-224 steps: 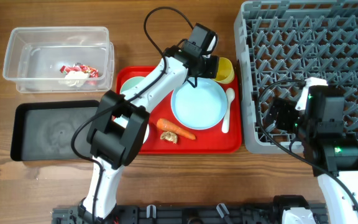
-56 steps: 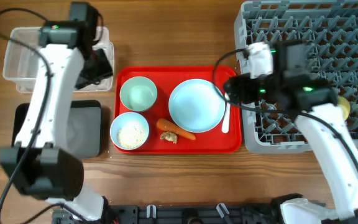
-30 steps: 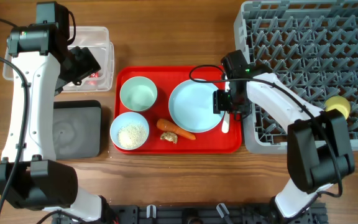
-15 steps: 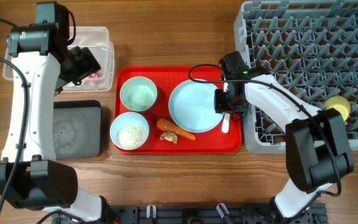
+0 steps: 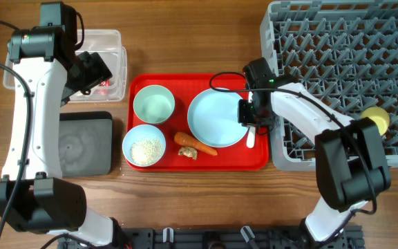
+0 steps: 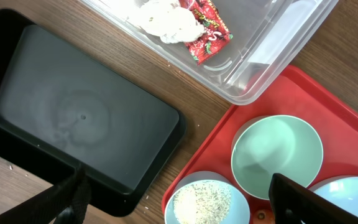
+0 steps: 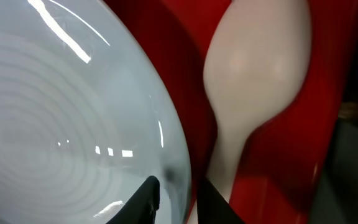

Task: Sort waste into correct bins and load items into the dishwasher rack
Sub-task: 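Move right gripper to the light-blue plate and grip its rim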

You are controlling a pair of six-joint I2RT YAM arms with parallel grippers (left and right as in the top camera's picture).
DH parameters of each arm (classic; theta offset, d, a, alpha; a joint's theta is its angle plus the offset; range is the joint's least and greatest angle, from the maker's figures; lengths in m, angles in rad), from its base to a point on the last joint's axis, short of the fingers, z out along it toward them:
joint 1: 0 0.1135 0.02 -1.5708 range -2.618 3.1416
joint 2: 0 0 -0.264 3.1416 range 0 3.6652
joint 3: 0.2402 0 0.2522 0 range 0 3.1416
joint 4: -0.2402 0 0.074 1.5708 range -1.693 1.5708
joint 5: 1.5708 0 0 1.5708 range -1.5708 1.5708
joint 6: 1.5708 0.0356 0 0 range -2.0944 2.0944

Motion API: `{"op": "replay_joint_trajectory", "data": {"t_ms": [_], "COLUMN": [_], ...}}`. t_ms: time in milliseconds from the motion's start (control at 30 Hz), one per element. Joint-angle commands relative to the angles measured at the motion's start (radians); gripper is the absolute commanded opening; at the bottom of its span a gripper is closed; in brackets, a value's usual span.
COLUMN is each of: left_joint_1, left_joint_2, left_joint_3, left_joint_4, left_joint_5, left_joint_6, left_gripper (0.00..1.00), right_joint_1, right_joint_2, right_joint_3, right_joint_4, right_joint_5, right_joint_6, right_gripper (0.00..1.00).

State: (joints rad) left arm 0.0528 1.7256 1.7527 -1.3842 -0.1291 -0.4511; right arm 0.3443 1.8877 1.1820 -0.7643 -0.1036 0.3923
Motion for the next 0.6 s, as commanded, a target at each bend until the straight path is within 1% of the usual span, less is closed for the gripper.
{"op": "replay_joint_trajectory", "data": {"t_ms": [0, 100, 200, 333, 567], "left_joint_1": [0.004, 0.004, 0.004, 0.004, 0.004], "left_joint_2": [-0.009, -0.009, -0.009, -0.009, -0.009], "left_joint_3": [0.007, 0.007, 0.007, 0.007, 0.007], "left_joint_4": [0.003, 0.003, 0.003, 0.003, 0.003], "left_joint_5": [0.009, 0.009, 0.009, 0.009, 0.009], "left_joint_6": [-0.006, -0.006, -0.006, -0.006, -0.006], "left_gripper": [0.94, 0.93, 0.94, 0.94, 0.94], "right_joint_1": [0.006, 0.006, 0.006, 0.006, 0.005], "right_joint_2": [0.020, 0.020, 0.020, 0.020, -0.019], "right_joint_3": [-0.013, -0.013, -0.013, -0.013, 0.027], "right_joint_4": [0.006, 0.009, 0.010, 0.025, 0.039], "right_joint_5": [-0.001, -0.001, -0.001, -0.002, 0.000], "right_joint_6": [0.004, 0.005, 0.005, 0.003, 0.000], "right_gripper": [0.22, 0.14, 0.12, 0.05, 0.04]}}
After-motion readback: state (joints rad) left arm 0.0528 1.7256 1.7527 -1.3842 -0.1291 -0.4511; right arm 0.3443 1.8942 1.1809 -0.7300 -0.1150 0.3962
